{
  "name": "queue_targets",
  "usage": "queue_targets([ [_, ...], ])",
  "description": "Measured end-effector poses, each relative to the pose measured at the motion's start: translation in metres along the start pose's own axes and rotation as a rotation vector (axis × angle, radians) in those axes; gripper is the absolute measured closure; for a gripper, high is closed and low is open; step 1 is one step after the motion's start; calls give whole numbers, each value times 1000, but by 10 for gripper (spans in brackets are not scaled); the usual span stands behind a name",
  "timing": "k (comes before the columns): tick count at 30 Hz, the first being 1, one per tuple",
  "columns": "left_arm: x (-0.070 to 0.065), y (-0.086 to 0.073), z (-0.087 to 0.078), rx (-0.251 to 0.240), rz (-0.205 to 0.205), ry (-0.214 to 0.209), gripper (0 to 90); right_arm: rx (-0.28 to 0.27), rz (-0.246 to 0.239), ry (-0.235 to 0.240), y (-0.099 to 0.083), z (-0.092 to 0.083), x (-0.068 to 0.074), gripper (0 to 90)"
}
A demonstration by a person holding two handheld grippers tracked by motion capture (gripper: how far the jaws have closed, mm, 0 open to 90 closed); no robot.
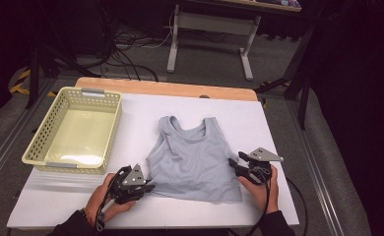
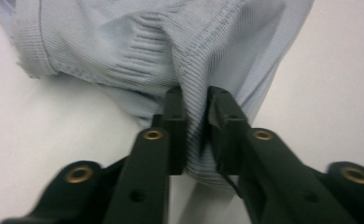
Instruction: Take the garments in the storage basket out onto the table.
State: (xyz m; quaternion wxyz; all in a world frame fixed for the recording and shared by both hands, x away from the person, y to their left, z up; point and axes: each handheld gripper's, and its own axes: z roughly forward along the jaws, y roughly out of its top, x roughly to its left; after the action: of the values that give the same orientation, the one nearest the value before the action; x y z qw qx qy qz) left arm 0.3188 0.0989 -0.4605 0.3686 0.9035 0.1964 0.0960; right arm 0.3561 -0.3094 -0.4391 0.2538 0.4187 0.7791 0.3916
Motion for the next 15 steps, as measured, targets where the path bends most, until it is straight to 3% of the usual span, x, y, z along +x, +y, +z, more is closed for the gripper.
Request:
queue_targets([
  [4, 1, -1, -7, 11, 19, 18, 838, 31, -34, 10, 0, 5, 6, 497],
  [7, 2, -4, -18, 3, 18, 34, 841, 38, -34, 23, 0, 6, 8, 513],
  [12, -4, -14, -30, -11, 18, 38, 841, 17, -25, 78, 5, 5, 9, 610],
  [15, -9, -21, -30, 10, 31, 44, 840, -9, -46, 97, 17, 4, 11, 680],
])
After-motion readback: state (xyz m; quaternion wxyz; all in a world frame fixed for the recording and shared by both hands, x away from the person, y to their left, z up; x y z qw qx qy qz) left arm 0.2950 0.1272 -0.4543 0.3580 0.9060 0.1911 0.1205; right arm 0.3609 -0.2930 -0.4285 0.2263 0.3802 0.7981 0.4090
